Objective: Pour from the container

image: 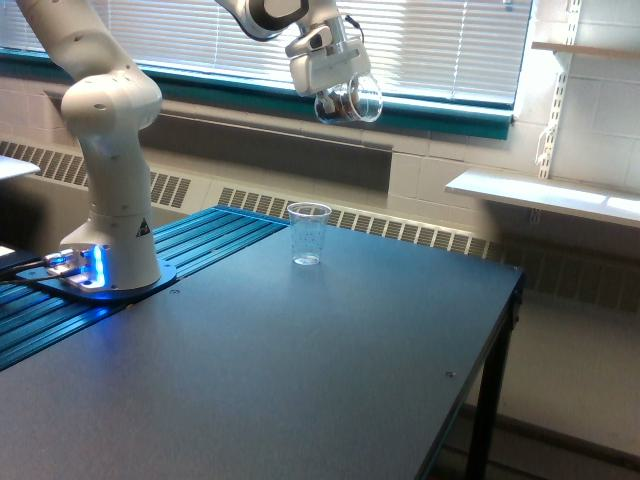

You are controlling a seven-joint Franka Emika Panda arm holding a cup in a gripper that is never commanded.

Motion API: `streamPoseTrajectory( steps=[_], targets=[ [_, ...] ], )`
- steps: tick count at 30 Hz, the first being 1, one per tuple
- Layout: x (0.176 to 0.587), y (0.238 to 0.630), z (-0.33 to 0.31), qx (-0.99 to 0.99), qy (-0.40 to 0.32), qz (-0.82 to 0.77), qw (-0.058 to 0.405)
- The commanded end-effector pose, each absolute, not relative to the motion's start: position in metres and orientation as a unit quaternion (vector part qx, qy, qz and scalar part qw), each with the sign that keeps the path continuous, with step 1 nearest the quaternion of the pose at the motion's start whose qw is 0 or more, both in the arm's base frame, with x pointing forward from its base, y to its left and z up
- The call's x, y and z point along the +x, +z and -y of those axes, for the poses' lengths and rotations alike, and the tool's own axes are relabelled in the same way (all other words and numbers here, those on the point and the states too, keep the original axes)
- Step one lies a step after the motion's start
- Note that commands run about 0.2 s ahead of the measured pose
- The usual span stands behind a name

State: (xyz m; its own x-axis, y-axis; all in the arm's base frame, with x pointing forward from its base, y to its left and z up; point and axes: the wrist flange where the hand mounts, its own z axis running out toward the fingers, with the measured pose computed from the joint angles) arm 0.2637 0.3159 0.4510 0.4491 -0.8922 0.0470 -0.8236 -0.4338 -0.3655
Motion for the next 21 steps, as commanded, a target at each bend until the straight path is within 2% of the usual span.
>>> streamPoseTrajectory(
  steps=[1, 13, 21],
  targets=[
    [0.257, 0.460, -0.326, -0.831, -0.110, -0.523, 0.158],
    [0.225, 0.461, -0.327, -0.847, -0.108, -0.495, 0.162],
    [0.199, 0.450, -0.319, -0.851, -0.082, -0.493, 0.161]
  ],
)
